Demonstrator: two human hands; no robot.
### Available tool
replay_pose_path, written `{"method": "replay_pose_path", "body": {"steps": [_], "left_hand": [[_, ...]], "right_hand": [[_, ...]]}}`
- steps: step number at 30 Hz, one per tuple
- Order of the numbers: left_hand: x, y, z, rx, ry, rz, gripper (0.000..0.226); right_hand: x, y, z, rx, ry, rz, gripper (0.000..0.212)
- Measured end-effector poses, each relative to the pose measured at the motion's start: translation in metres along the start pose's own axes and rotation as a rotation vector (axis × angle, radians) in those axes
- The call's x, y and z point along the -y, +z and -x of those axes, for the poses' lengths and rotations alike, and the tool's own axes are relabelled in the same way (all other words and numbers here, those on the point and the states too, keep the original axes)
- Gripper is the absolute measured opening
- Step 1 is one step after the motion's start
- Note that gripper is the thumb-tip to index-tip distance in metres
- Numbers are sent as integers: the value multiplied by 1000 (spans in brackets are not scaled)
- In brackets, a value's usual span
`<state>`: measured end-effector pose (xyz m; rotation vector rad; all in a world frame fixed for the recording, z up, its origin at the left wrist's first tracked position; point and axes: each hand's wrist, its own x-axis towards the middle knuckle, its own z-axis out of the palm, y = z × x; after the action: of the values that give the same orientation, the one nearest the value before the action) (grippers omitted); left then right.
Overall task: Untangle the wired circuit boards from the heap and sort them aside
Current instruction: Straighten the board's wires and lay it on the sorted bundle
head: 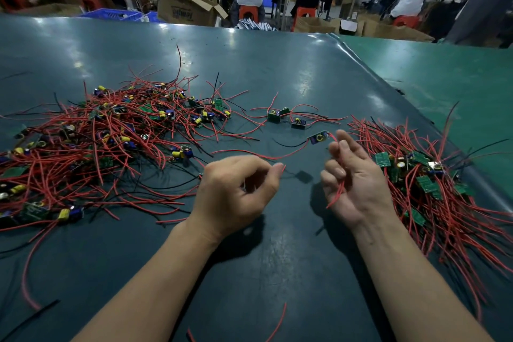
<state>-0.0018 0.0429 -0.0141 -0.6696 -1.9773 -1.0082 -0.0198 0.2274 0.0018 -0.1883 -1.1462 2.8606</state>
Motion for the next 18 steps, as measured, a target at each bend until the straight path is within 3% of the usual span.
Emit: {"method": "replay_pose_path", "body": {"steps": [3,5,7,11,13,15,18], "left_hand": [[-1,7,4,253,-351,166,38],[-1,10,0,297,-616,317,50],[1,10,-5,243,-748,479,48],[5,5,-10,109,-797,676,20],[5,4,-12,25,-866,808,18],[6,2,-16,-108,-950,962,20],[8,-3,-22,-259,-1012,1178,19]], "right_hand": [[-7,4,6,112,65,66,19],[-10,6,9,188,102,156,18],[-10,6,10,241,146,223,17],[-13,9,13,259,251,397,19],[-14,11,13,228,290,437,19],[-11,11,12,195,298,357,21],[1,7,9,131,244,3,25]]}}
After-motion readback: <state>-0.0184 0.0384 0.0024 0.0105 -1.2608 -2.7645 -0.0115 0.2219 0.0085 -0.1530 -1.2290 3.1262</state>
